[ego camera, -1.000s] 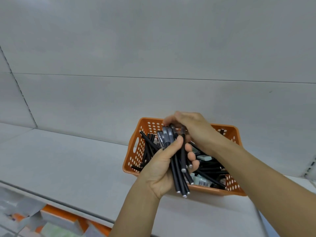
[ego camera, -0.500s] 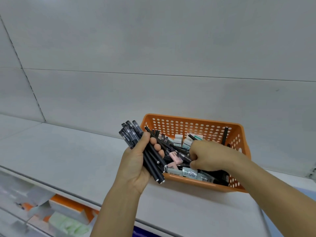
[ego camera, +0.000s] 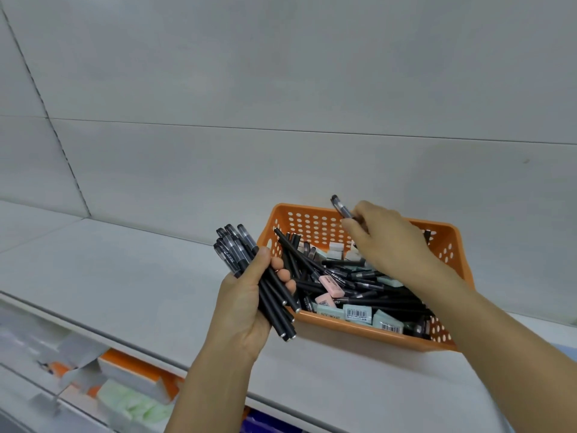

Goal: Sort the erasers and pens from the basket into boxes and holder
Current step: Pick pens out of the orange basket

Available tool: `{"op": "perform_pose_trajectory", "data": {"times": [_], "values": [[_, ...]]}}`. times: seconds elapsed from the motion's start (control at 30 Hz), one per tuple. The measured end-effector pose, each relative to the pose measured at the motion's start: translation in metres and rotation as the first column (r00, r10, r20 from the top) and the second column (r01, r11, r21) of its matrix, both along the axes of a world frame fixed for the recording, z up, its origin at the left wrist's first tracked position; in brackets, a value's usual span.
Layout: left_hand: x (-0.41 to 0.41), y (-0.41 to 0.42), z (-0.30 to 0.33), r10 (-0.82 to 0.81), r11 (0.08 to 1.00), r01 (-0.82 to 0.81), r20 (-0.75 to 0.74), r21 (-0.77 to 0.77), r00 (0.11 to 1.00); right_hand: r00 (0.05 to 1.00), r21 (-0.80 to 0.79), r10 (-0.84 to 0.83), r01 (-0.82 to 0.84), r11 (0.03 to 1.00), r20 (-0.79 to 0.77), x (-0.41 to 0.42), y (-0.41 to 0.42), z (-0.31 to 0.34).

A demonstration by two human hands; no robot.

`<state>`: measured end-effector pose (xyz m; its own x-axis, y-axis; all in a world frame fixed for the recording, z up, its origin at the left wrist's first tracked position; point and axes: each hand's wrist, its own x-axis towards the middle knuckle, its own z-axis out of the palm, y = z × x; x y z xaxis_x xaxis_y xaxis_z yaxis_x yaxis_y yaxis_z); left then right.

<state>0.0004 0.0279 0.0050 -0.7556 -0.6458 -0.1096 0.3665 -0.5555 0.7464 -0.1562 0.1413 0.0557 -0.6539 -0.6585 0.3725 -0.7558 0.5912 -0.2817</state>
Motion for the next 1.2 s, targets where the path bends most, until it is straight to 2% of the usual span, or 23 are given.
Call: {"op": "perform_pose_trajectory", "data": {"times": [0.13,0.27,0.5,0.67,0.8,0.9,0.97,1.03,1.13,1.2], "values": [[-0.004,-0.012,0.009,-0.060,0.996,0.060,0.010,-0.069,0.998,0.992,0.214,0.069,-0.044,0.976,-0.110,-0.002,-0.018,-0.016],[-0.012,-0.015,0.016,-0.093,0.983,0.105,0.084,-0.149,0.992,0.983,0.435,0.073,0.007,0.900,-0.169,-0.005,-0.028,-0.036],[-0.008,-0.008,0.006,-0.063,0.998,0.062,-0.008,-0.030,0.998,0.991,0.510,0.084,-0.019,0.860,-0.104,-0.008,-0.030,-0.029],[-0.006,-0.001,0.002,-0.027,0.999,0.028,0.027,-0.032,0.999,0.984,0.528,0.115,-0.027,0.849,-0.135,-0.003,-0.033,-0.029],[-0.003,0.000,0.001,-0.023,0.999,0.024,0.037,-0.038,0.999,0.998,0.456,0.034,-0.006,0.890,-0.053,-0.003,-0.027,-0.026],[-0.005,0.000,0.000,-0.018,0.999,0.019,0.045,-0.038,0.999,0.996,0.251,0.017,-0.040,0.967,0.093,0.004,-0.016,-0.019],[-0.008,0.002,0.001,-0.011,0.999,0.013,0.047,-0.048,0.999,0.954,-0.038,0.159,-0.154,0.987,0.254,0.014,-0.012,-0.011],[-0.013,0.005,0.003,-0.021,0.998,0.024,0.039,-0.056,0.999,0.859,-0.269,0.355,-0.267,0.925,0.368,0.029,-0.013,-0.002],[-0.020,0.007,0.007,-0.052,0.998,0.051,-0.012,-0.023,0.999,0.709,-0.327,0.534,-0.424,0.844,0.461,0.045,-0.016,0.006],[-0.023,0.005,0.008,-0.095,0.995,0.096,-0.046,0.016,0.994,0.654,-0.296,0.567,-0.486,0.822,0.501,0.047,-0.018,0.008]]}}
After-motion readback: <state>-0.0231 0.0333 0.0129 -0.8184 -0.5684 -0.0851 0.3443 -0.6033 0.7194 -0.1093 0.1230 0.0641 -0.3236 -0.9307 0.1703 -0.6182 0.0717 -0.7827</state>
